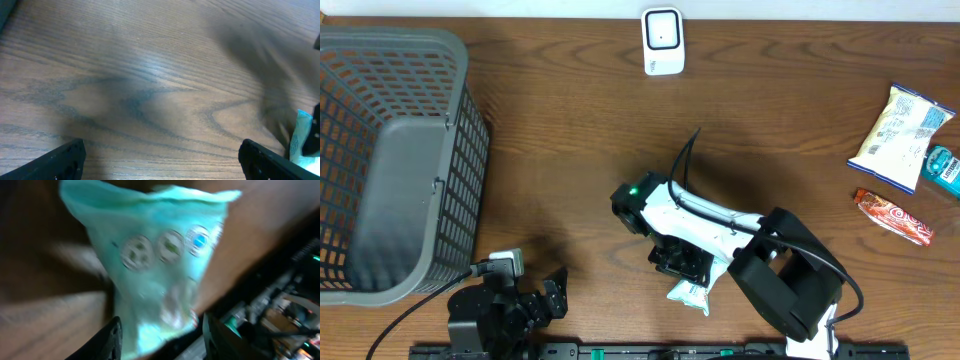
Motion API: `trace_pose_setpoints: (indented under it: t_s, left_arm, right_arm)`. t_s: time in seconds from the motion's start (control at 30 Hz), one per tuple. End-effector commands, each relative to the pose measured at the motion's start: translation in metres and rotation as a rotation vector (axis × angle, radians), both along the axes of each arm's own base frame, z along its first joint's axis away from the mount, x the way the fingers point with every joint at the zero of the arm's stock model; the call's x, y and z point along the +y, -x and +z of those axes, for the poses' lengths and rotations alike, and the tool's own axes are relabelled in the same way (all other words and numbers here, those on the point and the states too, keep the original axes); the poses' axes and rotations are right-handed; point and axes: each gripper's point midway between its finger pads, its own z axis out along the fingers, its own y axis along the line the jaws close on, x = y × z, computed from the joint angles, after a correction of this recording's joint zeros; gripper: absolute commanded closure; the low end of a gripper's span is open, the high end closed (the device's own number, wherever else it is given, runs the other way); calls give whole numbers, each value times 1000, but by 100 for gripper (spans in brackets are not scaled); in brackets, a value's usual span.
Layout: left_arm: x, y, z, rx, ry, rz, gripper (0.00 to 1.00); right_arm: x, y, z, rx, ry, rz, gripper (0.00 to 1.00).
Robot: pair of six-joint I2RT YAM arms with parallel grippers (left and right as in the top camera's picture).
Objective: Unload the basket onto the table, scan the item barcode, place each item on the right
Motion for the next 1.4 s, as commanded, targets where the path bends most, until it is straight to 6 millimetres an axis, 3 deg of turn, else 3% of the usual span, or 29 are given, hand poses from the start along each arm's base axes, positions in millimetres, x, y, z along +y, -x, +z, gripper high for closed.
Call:
trace_pose_setpoints:
  t_s: [0.0,0.4,0.57,0.67,0.8,0.93,1.13,1.27,1.37]
  left_arm:
    - [-2,2,-3,15,15,-3,2]
    - [-2,2,-3,15,15,-3,2]
    - [-2,2,-3,15,15,-3,2]
    - [-2,2,-3,15,15,-3,2]
    - [-2,2,-3,15,15,-3,2]
    - [-2,2,-3,15,15,-3,2]
    - [-2,2,-3,15,15,-3,2]
    - [-2,2,-3,15,15,-3,2]
    - [-2,2,-3,15,15,-3,2]
  right_arm:
    - [-9,-2,-12,-29,33,-26,53]
    - [-25,-15,-24,-71,47,-57,65]
    - [-25,-12,-33,-69,33,-65,78]
    - [-25,-7,-35,-40,19,-89,98]
    - [-8,4,-30,82,-103,-113,98]
    - [37,5,-2,295,-507,-15,98]
    - [91,-46,43,229,-1145,238,98]
    - [123,-76,105,82,-1705,341,99]
    - [124,-91,153,-89,-2061,438,99]
